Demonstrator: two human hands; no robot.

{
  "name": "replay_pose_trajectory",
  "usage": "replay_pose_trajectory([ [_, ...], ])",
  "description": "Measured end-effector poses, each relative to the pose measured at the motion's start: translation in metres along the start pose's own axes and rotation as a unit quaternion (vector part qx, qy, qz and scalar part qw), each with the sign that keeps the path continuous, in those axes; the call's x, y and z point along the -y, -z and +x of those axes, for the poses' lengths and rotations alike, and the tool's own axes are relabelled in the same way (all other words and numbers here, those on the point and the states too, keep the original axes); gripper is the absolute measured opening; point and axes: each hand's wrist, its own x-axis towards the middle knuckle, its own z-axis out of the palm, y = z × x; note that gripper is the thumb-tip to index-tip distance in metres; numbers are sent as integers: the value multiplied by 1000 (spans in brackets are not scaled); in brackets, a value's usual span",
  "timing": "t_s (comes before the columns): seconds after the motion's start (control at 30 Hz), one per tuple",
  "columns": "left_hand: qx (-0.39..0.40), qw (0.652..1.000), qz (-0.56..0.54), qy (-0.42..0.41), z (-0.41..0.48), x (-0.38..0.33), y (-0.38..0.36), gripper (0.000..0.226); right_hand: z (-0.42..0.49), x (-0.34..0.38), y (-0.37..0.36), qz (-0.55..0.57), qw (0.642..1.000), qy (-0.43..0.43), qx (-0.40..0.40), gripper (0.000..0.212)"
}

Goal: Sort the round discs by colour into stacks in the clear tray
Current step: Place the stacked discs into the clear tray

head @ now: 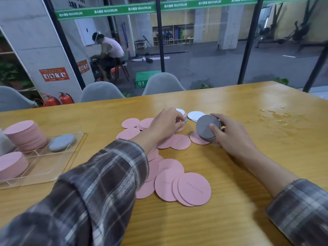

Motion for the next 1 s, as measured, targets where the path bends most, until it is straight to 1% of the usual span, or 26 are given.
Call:
replay_pose_trajectory([
  [0.07,0,1000,23,1,8,-3,-5,10,0,-1,0,-2,1000,3,-3,38],
  [0.27,-16,995,97,18,21,-6,-8,15,2,-2,-3,4,1000,-3,2,37],
  [0.4,-12,989,146,6,21,-10,-7,19,2,-2,-3,6,1000,-4,5,37],
  [0.53,7,983,185,-20,16,-15,-6,19,1,-2,-3,9,1000,-5,7,37],
  [0.7,-15,986,162,-34,10,-1,-8,16,2,-3,-4,12,1000,-4,7,36],
  [0.87,-70,993,80,-48,-8,3,0,13,2,-2,-5,17,1000,-4,10,38],
  [1.0,-93,994,10,-52,-28,2,12,11,0,-1,-5,16,1000,-2,17,41],
])
